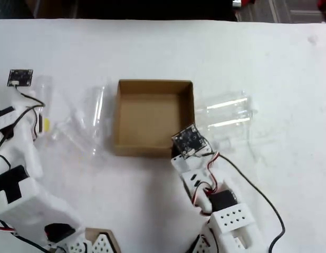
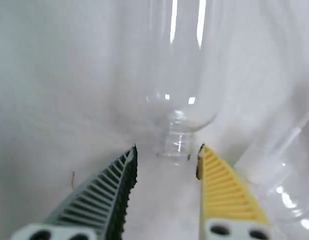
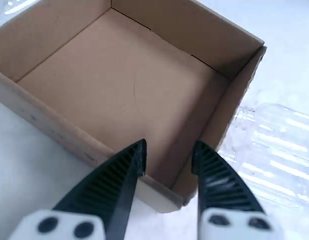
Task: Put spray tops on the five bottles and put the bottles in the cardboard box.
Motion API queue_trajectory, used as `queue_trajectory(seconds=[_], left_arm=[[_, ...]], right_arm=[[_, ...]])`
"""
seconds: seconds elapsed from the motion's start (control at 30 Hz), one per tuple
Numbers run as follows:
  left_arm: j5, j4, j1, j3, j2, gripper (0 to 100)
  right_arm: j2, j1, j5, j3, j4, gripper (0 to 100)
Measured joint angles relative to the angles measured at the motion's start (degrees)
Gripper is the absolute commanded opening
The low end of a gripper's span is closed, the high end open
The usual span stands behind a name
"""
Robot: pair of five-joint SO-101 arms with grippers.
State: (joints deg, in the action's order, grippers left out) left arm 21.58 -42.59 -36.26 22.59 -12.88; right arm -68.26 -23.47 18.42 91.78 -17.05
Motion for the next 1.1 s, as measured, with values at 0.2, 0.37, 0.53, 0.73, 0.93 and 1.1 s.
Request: queue_trajectory(seconds=[0.2,0.37,0.53,0.73,0.93,1.1], left_arm=[[-6.2,3.0,0.4,0.0,0.0,19],[-7.0,3.5,0.4,0.0,0.0,19],[-7.0,3.2,1.8,0.0,0.0,19],[-7.0,3.2,3.4,0.0,0.0,19],[-7.2,3.2,3.6,0.0,0.0,19],[-7.3,3.2,3.7,0.0,-0.5,19]], right_arm=[[0.0,0.0,0.2,0.0,0.0,13.3],[0.0,0.0,0.2,0.0,0.0,13.3],[0.0,0.0,0.2,0.0,0.0,13.3],[0.0,0.0,0.2,0.0,0.0,13.3],[0.0,0.0,0.2,0.0,0.0,13.3],[0.0,0.0,0.2,0.0,0.0,13.3]])
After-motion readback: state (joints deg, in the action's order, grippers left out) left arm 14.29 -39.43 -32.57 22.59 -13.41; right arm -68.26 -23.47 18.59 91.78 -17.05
